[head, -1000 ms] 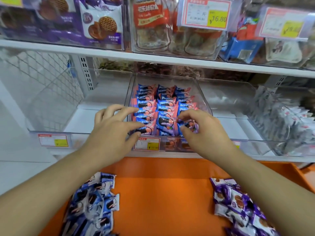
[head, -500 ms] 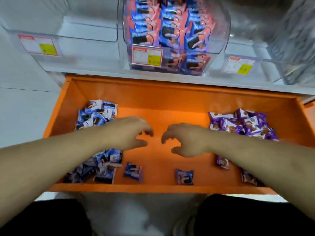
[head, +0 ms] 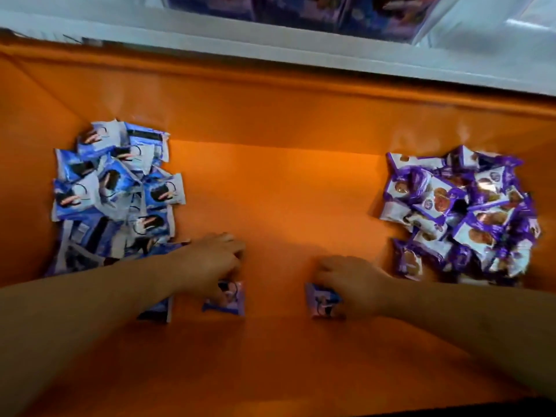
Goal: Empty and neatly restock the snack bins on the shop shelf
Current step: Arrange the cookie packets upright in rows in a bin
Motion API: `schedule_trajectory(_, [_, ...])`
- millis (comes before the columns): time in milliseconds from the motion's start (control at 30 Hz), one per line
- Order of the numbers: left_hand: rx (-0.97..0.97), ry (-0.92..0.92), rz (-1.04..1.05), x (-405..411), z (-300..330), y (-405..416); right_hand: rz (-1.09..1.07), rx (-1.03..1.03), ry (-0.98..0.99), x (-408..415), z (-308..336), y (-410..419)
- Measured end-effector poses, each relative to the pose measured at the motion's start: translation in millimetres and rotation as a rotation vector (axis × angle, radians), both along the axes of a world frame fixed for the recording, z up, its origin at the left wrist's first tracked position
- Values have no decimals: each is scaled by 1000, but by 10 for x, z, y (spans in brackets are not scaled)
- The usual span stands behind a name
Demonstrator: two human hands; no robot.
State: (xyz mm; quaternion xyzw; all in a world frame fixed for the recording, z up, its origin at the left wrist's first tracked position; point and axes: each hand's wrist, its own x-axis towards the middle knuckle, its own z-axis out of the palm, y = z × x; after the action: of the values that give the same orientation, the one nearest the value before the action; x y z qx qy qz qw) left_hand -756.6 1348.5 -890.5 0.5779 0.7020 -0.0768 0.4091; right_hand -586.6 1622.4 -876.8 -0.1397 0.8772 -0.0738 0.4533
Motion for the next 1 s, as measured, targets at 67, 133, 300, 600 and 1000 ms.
schedule_trajectory(67, [30, -51, 160, 3, 11, 2, -8, -23, 53, -46, 20, -5])
schedule_trajectory(133, [-11, -95, 312, -19, 100, 11, -60, -35, 83, -121, 86, -11])
schedule_trajectory(300, [46, -183, 581, -120, 476, -19, -366, -115, 6, -459, 421, -20])
schedule_trajectory(600, [460, -277, 1092, -488, 2221, 10, -743, -532, 432, -1137, 2138, -281])
schedule_trajectory(1000, [923, -771, 1428, -40, 3840, -200, -1061, -1020, 830, -746, 3750, -648])
